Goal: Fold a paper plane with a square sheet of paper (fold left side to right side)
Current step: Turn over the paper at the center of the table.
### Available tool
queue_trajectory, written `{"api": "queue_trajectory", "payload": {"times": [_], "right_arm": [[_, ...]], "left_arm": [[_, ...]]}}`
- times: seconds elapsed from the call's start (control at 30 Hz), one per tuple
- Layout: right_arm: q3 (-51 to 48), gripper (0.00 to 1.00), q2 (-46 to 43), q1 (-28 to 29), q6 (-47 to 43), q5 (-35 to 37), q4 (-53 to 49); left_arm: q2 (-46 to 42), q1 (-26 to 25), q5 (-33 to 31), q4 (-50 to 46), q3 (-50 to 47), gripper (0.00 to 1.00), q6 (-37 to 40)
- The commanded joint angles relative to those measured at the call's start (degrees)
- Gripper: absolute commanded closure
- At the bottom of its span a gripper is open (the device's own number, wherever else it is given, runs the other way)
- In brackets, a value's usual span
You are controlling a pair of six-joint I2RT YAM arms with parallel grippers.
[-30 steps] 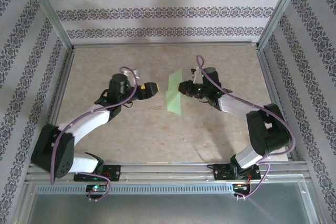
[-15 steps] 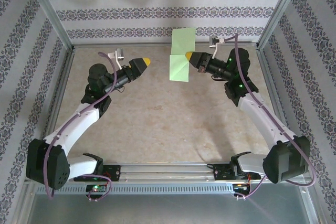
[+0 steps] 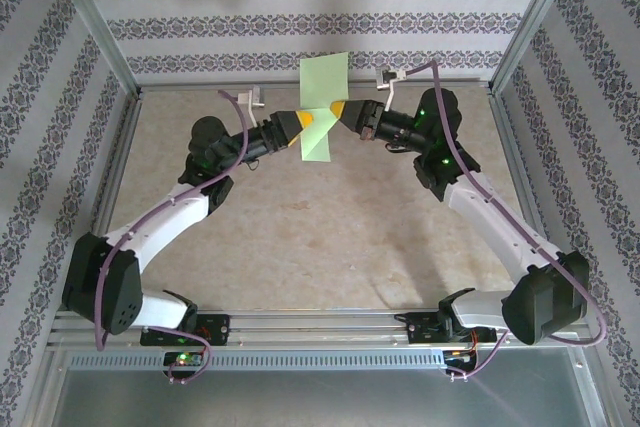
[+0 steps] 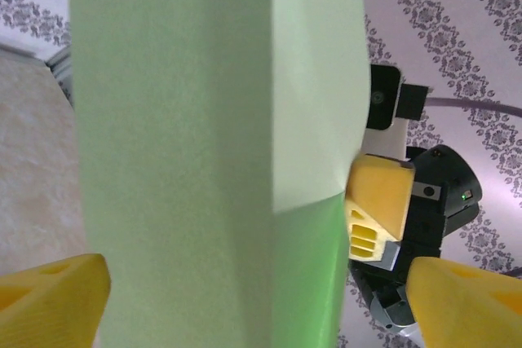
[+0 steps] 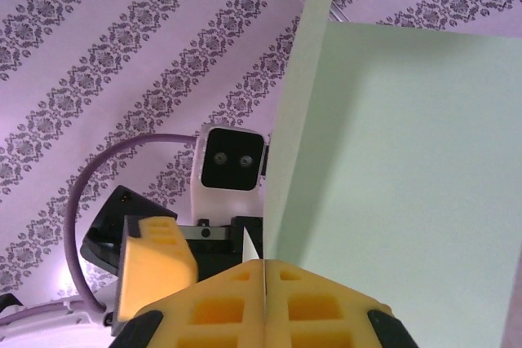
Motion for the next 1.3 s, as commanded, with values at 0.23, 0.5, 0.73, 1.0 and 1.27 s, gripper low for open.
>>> {"api": "queue_trajectory", "payload": {"times": [0.23, 0.5, 0.73, 1.0, 1.27], "right_arm": [[0.6, 0.96, 1.2, 0.4, 0.3, 0.6, 1.5], [-0.9, 0.78, 0.1, -1.1, 0.5, 1.6, 0.8], [-3.5, 0.62, -3.6, -6.0, -2.7, 4.5, -5.3], [-2.5, 0.6, -10.3, -9.6, -20.7, 24.0, -34.3], [-4.6, 0.27, -16.1, -12.1, -28.9, 44.8, -45.7]], "left_arm": [[0.3, -1.0, 2.9, 6.0, 2.6, 0.49, -0.7], [-1.6, -1.0, 0.9, -0.6, 2.8, 0.85, 3.7], [-3.7, -1.0, -1.0, -14.4, 4.8, 0.99, 11.7], [-4.8, -2.6, -17.4, -63.7, 16.6, 1.0, 39.8], [8.7, -13.8, -58.2, -102.5, 35.0, 1.0, 52.9]]}}
